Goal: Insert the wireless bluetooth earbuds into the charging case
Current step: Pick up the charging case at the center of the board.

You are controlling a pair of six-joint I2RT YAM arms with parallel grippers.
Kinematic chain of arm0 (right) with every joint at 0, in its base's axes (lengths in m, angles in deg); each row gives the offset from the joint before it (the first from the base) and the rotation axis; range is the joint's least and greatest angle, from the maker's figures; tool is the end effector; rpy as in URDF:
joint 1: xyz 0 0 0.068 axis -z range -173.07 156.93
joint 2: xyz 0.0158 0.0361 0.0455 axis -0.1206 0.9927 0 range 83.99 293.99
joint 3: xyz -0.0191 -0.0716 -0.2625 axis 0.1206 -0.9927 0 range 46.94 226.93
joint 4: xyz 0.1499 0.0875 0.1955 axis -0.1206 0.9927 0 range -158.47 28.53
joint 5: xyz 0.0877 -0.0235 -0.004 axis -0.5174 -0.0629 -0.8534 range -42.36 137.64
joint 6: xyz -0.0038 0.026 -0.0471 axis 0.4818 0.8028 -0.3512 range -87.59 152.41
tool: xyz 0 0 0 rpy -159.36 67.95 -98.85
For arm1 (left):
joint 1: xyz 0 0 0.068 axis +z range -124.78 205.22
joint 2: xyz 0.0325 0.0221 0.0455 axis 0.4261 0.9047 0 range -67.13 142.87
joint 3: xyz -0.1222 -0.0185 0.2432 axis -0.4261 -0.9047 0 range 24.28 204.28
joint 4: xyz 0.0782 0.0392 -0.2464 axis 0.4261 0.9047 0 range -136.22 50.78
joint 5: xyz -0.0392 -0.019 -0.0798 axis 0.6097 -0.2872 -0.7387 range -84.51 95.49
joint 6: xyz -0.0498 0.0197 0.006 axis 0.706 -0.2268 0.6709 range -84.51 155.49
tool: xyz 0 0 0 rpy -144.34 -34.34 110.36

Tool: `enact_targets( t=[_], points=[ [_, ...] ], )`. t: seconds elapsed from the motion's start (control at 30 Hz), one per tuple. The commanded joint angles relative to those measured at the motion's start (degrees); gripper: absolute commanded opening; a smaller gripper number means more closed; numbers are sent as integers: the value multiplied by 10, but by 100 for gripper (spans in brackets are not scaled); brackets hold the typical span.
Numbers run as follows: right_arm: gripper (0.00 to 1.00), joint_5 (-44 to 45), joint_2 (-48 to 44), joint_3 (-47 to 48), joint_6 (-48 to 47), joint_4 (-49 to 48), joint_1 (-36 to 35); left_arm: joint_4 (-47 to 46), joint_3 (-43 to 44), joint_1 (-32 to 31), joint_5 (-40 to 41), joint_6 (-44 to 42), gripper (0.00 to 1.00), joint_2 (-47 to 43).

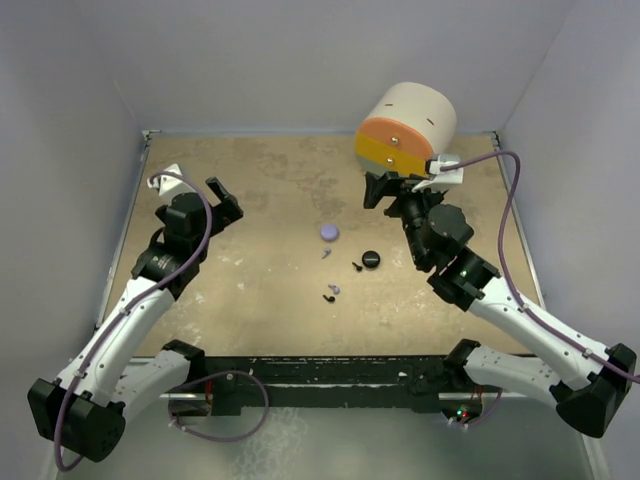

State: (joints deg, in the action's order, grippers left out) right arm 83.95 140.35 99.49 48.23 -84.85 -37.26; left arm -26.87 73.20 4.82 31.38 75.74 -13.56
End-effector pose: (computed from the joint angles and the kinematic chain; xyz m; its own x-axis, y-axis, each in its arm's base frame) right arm 0.1741 0.1399 0.3991 0.1101 0.4133 -0.9039 -0.1842 0.9022 0.3901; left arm 0.2014 -0.0584 0.3228 -0.2520 -0.5265 -0.8120 -0.2923 0.8413 -0.4547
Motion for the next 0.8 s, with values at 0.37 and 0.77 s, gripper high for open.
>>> enact_targets(
  t=[0.37, 0.77],
  points=[
    [100, -48, 50, 20, -16, 3, 1, -178, -88, -2, -106, 71, 100, -72],
    [98, -128, 249, 48, 18, 27, 1, -238, -113, -9, -113, 48, 100, -44]
  ],
)
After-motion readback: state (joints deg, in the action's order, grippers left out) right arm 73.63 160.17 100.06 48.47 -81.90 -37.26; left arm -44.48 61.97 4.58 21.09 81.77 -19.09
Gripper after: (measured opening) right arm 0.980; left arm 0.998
